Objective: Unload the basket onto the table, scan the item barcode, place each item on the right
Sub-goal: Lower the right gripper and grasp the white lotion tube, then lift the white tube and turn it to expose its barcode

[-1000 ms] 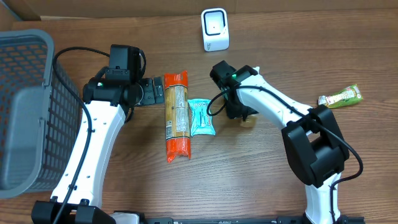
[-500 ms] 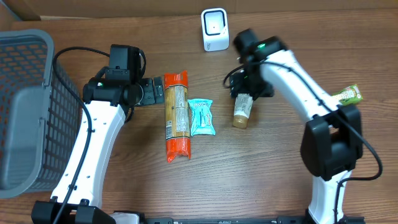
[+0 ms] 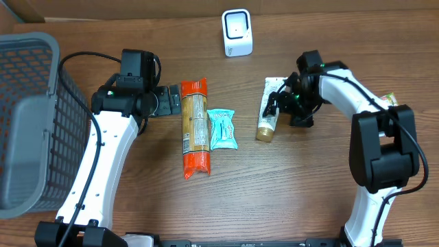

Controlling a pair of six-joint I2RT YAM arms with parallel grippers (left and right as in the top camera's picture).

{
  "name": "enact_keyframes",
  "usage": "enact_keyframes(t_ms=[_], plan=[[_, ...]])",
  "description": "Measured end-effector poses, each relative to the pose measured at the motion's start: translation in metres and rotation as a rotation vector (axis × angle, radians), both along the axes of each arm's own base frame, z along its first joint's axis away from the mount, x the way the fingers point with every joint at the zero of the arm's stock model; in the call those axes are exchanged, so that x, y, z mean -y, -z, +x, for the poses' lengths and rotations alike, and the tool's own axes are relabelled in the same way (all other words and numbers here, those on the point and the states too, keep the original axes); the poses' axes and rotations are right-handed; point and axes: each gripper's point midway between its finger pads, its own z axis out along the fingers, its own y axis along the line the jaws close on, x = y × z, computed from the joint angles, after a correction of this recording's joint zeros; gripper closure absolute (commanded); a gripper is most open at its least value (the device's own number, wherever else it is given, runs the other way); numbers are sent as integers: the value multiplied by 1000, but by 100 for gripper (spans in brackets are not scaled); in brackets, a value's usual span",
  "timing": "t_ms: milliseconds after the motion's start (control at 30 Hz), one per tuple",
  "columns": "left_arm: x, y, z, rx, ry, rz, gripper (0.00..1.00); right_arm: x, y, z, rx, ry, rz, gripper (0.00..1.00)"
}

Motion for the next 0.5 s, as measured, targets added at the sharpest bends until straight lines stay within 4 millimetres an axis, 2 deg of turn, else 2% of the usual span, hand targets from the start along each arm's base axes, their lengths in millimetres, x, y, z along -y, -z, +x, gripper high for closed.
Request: enact_keyframes(t_ms=[67,200,333,500], plan=[[0,0,0,0,0,0,0,-4,0,1,25,-7,16,9],[0,0,0,0,0,0,1,-6,1,0,47,-17,40,20],[0,0,0,-1,0,0,0,-7,3,0,55,-23,42,22],[0,0,0,0,0,0,0,-7,4,5,84,-35,48,49]])
